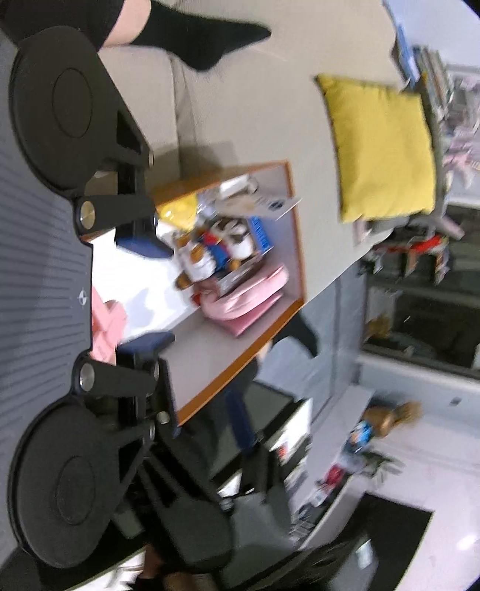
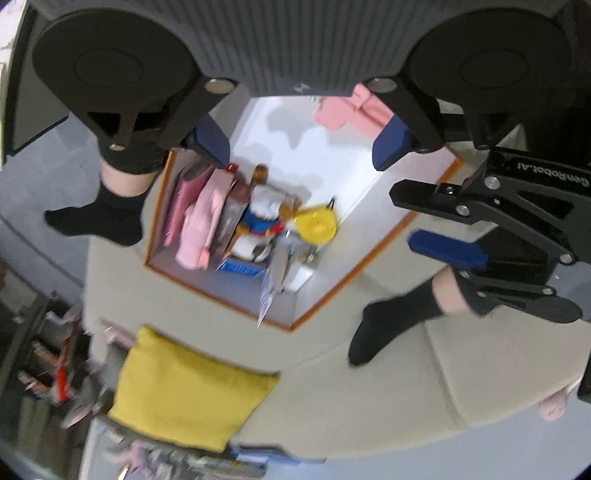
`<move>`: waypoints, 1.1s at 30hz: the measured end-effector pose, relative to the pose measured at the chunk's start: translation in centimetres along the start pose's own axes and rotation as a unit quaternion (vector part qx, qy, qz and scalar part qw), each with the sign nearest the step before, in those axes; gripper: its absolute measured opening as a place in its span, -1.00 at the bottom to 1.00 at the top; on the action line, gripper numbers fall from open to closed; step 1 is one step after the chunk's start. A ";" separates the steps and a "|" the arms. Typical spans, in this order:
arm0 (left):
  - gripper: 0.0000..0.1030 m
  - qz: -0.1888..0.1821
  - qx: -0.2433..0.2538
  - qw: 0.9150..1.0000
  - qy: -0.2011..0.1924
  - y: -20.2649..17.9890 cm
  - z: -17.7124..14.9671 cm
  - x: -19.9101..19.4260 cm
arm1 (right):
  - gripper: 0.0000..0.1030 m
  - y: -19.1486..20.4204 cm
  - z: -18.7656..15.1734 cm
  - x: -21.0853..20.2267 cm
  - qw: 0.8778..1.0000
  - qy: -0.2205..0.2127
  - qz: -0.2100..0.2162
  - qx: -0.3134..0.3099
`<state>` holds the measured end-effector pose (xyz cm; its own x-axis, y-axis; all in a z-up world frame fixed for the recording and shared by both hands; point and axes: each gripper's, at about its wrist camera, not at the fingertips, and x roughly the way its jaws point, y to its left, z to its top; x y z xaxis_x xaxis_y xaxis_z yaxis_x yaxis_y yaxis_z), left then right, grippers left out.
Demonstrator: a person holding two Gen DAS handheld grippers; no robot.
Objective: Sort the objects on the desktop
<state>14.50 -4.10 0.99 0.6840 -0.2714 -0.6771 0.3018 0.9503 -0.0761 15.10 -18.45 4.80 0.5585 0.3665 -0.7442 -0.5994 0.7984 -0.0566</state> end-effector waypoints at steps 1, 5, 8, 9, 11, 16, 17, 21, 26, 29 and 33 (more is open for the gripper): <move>0.14 0.010 -0.008 1.000 -0.011 0.1 0.1 -0.4 | 0.74 0.4 -0.2 -0.2 1.000 -0.012 -0.014 0.007; 0.51 0.047 -0.046 0.996 -0.055 0.7 0.2 -1.8 | 0.82 1.3 -1.3 -1.2 0.996 -0.056 -0.037 0.055; 0.67 0.085 -0.051 0.990 -0.097 0.7 -0.5 -2.6 | 0.84 2.3 -2.1 -1.2 0.991 -0.079 -0.070 0.077; 0.69 0.095 -0.050 0.989 -0.106 0.7 -0.7 -2.8 | 0.84 2.7 -2.5 -1.2 0.989 -0.086 -0.081 0.083; 0.69 0.111 -0.054 0.985 -0.121 0.5 -1.2 -3.1 | 0.84 3.2 -3.2 -1.1 0.987 -0.095 -0.089 0.095; 0.69 0.130 -0.072 0.983 -0.111 0.7 -2.8 -1.9 | 0.84 4.2 -4.8 -0.9 0.978 -0.131 -0.115 0.110; 0.69 0.130 -0.072 0.983 -0.105 0.7 -3.3 -1.7 | 0.84 4.4 -5.1 -0.6 0.977 -0.135 -0.123 0.111; 0.70 0.146 -0.074 0.983 -0.084 0.8 -4.5 -0.6 | 0.84 4.4 -6.0 0.0 0.972 -0.143 -0.141 0.125; 0.70 0.138 -0.095 0.984 -0.055 1.4 -5.5 0.5 | 0.84 3.6 -7.2 1.1 0.971 -0.131 -0.111 0.168; 0.70 0.149 -0.087 0.984 -0.047 1.4 -5.8 1.4 | 0.85 3.3 -7.6 2.0 0.971 -0.120 -0.099 0.179; 0.70 0.144 -0.093 0.985 -0.032 1.6 -6.3 2.3 | 0.85 3.0 -7.8 3.2 0.974 -0.101 -0.085 0.184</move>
<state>12.43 -2.24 -5.31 0.7650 0.0093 -0.6440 -0.0334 0.9991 -0.0252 10.59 -18.58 -3.00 0.7551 0.2707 -0.5971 -0.2625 0.9594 0.1031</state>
